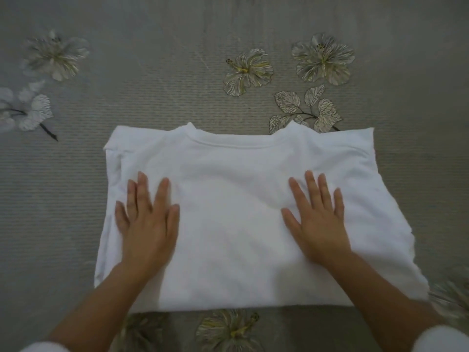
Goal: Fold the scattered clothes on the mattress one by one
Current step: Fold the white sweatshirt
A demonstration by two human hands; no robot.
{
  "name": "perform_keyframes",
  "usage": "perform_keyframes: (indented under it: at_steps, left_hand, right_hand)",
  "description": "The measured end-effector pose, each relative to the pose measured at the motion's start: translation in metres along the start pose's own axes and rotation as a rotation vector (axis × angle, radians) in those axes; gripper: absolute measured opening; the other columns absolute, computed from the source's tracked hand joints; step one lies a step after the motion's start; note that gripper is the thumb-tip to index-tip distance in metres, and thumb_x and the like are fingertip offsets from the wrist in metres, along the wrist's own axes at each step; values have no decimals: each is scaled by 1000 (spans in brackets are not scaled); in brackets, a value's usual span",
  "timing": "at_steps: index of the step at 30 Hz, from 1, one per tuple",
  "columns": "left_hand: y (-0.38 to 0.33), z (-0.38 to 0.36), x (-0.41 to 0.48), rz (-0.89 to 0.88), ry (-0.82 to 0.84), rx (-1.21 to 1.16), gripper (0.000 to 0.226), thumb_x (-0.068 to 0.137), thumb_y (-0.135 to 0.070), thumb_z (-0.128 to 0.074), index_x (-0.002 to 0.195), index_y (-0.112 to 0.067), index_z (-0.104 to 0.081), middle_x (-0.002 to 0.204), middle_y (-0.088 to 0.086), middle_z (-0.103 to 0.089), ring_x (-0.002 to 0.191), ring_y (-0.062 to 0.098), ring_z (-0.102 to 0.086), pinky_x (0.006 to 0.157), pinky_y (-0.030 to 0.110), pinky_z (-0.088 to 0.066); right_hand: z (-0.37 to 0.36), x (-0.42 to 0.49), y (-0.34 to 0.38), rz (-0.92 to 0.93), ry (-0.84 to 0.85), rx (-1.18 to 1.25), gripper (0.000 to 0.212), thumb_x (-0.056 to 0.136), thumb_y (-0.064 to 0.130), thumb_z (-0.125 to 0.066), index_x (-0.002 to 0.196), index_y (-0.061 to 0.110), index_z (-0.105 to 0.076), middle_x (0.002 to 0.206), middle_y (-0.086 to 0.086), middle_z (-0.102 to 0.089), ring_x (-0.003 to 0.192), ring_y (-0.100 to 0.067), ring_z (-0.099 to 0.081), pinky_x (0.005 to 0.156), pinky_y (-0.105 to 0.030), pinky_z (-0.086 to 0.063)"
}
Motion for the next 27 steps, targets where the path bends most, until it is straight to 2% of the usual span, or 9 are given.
perform_keyframes:
  at_steps: [4, 8, 10, 12, 16, 20, 22, 24, 27]
  left_hand:
    - [10, 15, -19, 289, -104, -54, 62, 94, -49, -26, 150, -24, -16, 155, 20, -10, 142, 37, -9, 111, 56, -7]
    - [23, 27, -51, 583, -97, -140, 52, 100, -40, -36, 142, -9, -30, 136, 24, -41, 120, 40, -40, 102, 52, -25]
    - [27, 28, -62, 584, -46, -185, 41, 101, -35, -35, 122, 0, -43, 115, 28, -55, 103, 42, -53, 87, 46, -37]
    - [33, 33, -69, 502, -54, -196, 36, 102, -35, -33, 101, -1, -46, 90, 26, -59, 84, 41, -57, 70, 41, -38]
    - [59, 48, -70, 413, -154, -151, 42, 101, -43, -28, 92, -7, -48, 72, 12, -54, 67, 30, -52, 62, 36, -36]
    - [69, 36, -68, 488, -165, -144, 45, 102, -41, -28, 92, -4, -52, 75, 14, -55, 67, 26, -47, 62, 35, -33]
    - [68, 34, -67, 557, -183, -186, 42, 102, -36, -32, 97, -1, -54, 87, 22, -60, 75, 31, -51, 67, 37, -37]
    - [58, 36, -67, 628, -230, -194, 35, 101, -28, -38, 113, 0, -53, 111, 27, -57, 98, 39, -52, 81, 45, -40]
    - [14, 33, -69, 532, -333, -146, 40, 99, -24, -42, 134, -6, -41, 143, 22, -35, 132, 39, -29, 106, 55, -21]
  right_hand:
    - [3, -7, -1, 32, -5, -40, 64, 94, 54, -17, 152, 28, -10, 161, -4, -5, 148, -23, 5, 116, -42, 11]
    - [-2, -43, 11, 166, -14, -35, 58, 94, 42, -25, 149, 21, -29, 156, -10, -27, 145, -26, -13, 116, -47, -1]
    - [-5, -53, 16, 139, 0, 10, 56, 94, 40, -26, 146, 21, -36, 153, -9, -33, 143, -25, -17, 115, -46, -3]
    - [-5, -56, 17, 101, 18, 49, 57, 93, 40, -26, 146, 21, -38, 153, -9, -34, 143, -24, -19, 114, -46, -4]
    - [-2, -55, 16, 150, 22, 36, 57, 92, 42, -28, 143, 21, -42, 150, -8, -39, 141, -27, -29, 113, -45, -7]
    - [0, -60, 7, 207, 30, -2, 58, 92, 45, -29, 143, 21, -43, 150, -7, -40, 141, -25, -29, 114, -44, -4]
    - [4, -65, -3, 182, 29, -3, 59, 91, 46, -30, 143, 20, -43, 150, -8, -39, 142, -24, -27, 114, -43, -1]
    - [12, -69, -16, 148, -8, -7, 59, 91, 45, -32, 142, 19, -43, 150, -10, -39, 142, -23, -22, 114, -44, 0]
    - [25, -73, -44, 82, -79, -6, 57, 91, 42, -33, 143, 18, -40, 152, -11, -36, 143, -23, -17, 115, -44, 3]
Point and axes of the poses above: each hand's wrist, its own x-axis towards the middle knuckle, its own z-axis out of the back of the hand, y = z × x, the point moved 2 cm from there along x, towards the middle knuckle
